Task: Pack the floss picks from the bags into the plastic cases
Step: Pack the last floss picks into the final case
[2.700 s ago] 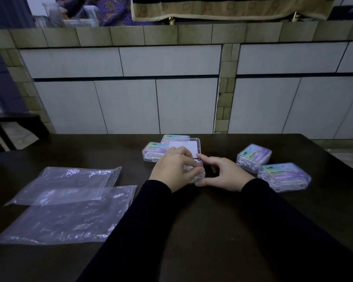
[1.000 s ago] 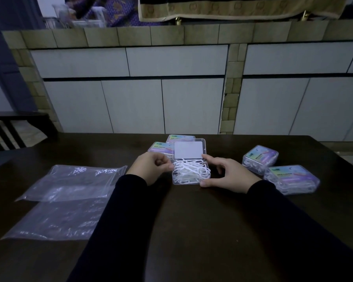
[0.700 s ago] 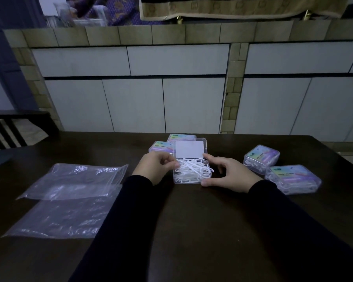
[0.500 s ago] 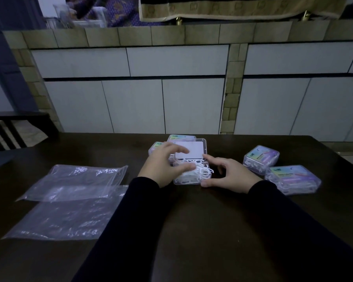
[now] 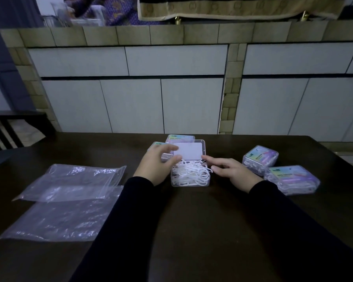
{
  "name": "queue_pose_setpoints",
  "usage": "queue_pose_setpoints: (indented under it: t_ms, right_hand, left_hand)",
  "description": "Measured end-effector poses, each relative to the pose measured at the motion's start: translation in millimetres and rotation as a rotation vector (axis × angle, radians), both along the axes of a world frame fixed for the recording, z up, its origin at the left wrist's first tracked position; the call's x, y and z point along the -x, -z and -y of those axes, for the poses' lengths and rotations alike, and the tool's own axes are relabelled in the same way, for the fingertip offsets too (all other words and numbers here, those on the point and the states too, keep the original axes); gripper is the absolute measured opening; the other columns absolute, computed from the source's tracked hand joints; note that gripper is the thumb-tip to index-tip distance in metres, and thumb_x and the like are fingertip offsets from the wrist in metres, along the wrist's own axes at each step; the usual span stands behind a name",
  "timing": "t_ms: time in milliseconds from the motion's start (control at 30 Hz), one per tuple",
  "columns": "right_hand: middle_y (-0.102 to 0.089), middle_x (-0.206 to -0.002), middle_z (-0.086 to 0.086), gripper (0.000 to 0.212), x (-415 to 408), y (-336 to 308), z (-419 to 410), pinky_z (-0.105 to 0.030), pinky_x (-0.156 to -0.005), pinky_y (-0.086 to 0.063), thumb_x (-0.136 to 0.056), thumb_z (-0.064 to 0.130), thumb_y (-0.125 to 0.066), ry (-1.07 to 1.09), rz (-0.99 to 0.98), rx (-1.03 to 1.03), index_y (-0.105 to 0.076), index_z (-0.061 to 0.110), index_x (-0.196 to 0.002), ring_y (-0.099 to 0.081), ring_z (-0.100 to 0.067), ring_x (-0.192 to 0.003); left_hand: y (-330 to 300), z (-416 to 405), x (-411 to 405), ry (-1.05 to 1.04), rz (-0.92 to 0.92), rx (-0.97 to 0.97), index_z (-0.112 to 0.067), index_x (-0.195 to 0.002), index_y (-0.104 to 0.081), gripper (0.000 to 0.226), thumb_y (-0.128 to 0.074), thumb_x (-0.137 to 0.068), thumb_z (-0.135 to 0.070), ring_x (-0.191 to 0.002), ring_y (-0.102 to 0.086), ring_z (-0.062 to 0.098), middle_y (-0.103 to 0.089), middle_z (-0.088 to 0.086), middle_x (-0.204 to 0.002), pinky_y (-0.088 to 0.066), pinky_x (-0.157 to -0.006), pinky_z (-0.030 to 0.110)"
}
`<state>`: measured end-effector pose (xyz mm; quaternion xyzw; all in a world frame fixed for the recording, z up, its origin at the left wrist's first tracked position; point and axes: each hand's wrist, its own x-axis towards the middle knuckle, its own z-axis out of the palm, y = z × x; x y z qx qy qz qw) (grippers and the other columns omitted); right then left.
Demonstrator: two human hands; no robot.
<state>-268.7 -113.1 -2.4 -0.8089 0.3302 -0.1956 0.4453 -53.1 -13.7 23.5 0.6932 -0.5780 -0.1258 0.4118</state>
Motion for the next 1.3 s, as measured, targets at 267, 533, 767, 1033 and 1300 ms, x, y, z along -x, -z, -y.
queue_pose_setpoints:
  t_ms: [267,533,767,1033,1300]
  right_hand:
    - [-0.050,-0.138,0.009,0.048,-2,1,1,-0.019,-0.102,-0.023,-0.100,0.008,-0.043,0.032,-0.030,0.027,-0.043,0.030,-0.142,-0.038,-0.006,-0.132]
    - [-0.046,-0.144,0.012,0.045,-5,2,0,-0.023,-0.106,-0.027,-0.100,0.024,-0.050,0.050,-0.064,0.094,-0.042,0.038,-0.141,-0.040,-0.006,-0.130]
    - [-0.044,-0.146,0.011,0.043,-5,-1,-6,-0.020,-0.102,-0.027,-0.100,0.033,-0.048,0.084,-0.103,0.158,-0.040,0.039,-0.142,-0.037,-0.002,-0.130]
    - [-0.044,-0.146,0.011,0.044,-4,-3,-12,-0.021,-0.098,-0.028,-0.098,0.041,-0.047,0.123,-0.126,0.190,-0.039,0.043,-0.141,-0.039,-0.002,-0.123]
    - [-0.047,-0.143,0.012,0.047,-3,-3,-15,-0.024,-0.094,-0.033,-0.098,0.045,-0.047,0.126,-0.159,0.210,-0.036,0.042,-0.143,-0.044,-0.007,-0.119]
  left_hand:
    - [-1,-3,2,0.006,-0.091,-0.188,-0.021,-0.135,-0.045,0.041,-0.056,-0.096,-0.020,-0.100,-0.052,0.006,-0.059,-0.002,-0.126,-0.036,-0.089,0.020]
    - [0,-1,3,-0.012,-0.113,-0.215,-0.023,-0.137,-0.042,0.046,-0.058,-0.094,-0.027,-0.099,-0.056,0.011,-0.061,-0.002,-0.122,-0.047,-0.094,0.031]
    - [10,2,3,-0.019,-0.291,-0.140,-0.027,-0.143,-0.038,0.052,-0.056,-0.095,-0.030,-0.114,-0.059,0.021,-0.060,0.003,-0.127,-0.044,-0.100,0.037]
    - [3,-8,3,0.157,-0.333,-0.232,-0.040,-0.150,-0.011,0.127,-0.083,-0.047,-0.057,-0.118,-0.052,0.021,-0.049,-0.003,-0.137,-0.041,-0.104,0.036]
    - [6,-6,16,0.142,-0.280,-0.178,-0.039,-0.150,-0.012,0.112,-0.085,-0.065,-0.038,-0.119,-0.047,0.015,-0.041,0.002,-0.143,-0.041,-0.091,0.023]
